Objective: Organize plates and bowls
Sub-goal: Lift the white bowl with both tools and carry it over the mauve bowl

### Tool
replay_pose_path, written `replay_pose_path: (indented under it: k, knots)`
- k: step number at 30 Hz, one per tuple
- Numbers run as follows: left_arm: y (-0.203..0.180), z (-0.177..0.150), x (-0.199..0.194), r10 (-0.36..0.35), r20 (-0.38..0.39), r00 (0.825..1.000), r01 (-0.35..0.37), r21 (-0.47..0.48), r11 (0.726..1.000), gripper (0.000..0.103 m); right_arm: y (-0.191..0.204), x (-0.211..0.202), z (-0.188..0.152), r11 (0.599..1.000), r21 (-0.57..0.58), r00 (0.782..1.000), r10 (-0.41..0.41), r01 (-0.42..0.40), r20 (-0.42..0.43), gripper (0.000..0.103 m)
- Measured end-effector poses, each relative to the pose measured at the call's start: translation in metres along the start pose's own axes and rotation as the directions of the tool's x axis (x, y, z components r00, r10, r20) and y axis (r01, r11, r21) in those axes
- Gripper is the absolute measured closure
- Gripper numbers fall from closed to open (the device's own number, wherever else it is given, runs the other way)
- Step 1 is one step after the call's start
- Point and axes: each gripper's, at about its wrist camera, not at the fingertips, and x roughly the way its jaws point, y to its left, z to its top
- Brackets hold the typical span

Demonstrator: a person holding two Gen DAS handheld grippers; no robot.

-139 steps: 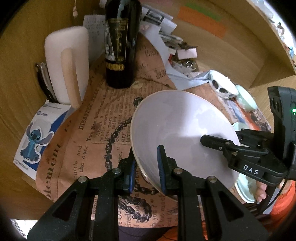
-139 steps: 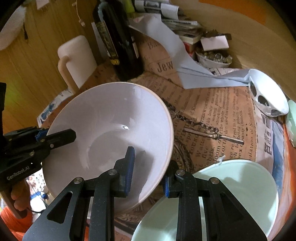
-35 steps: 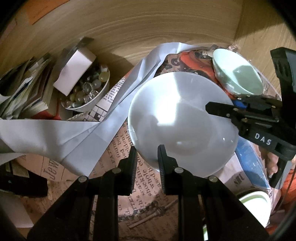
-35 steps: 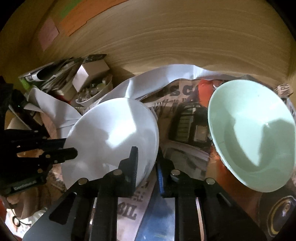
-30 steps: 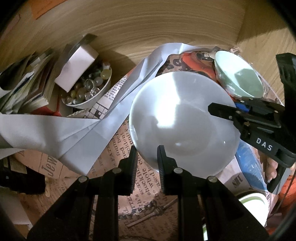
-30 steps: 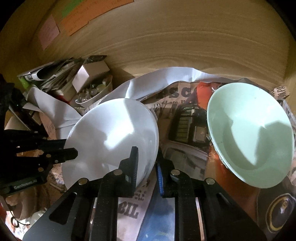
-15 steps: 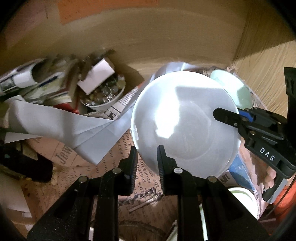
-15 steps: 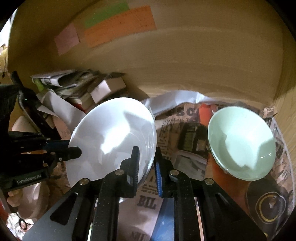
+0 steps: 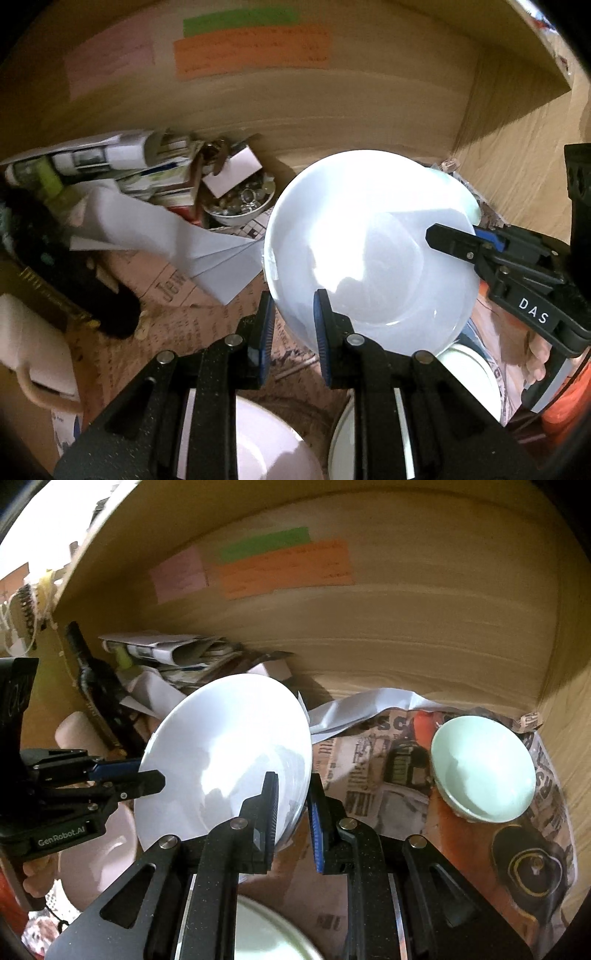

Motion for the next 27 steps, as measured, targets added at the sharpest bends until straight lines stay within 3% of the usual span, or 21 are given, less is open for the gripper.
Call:
replay_pose_path:
  k: [15, 27]
  knots:
    - [0.027, -0.056, -0.06, 0.054, 0.071, 0.996, -0.05, -0.064, 0.997, 0.082, 0.057, -0.016, -0.023, 0.997, -0.049, 0.998, 0.065, -0.064, 0.01, 0.089]
    - [0.052, -0.09, -0.085, 0.09, 0.077, 0.993, -0.08, -0.127, 0.989, 0.082, 0.093, -0.013, -0.043, 0.99, -0.086, 0.993, 0.112, -0.114, -0.018, 0.088]
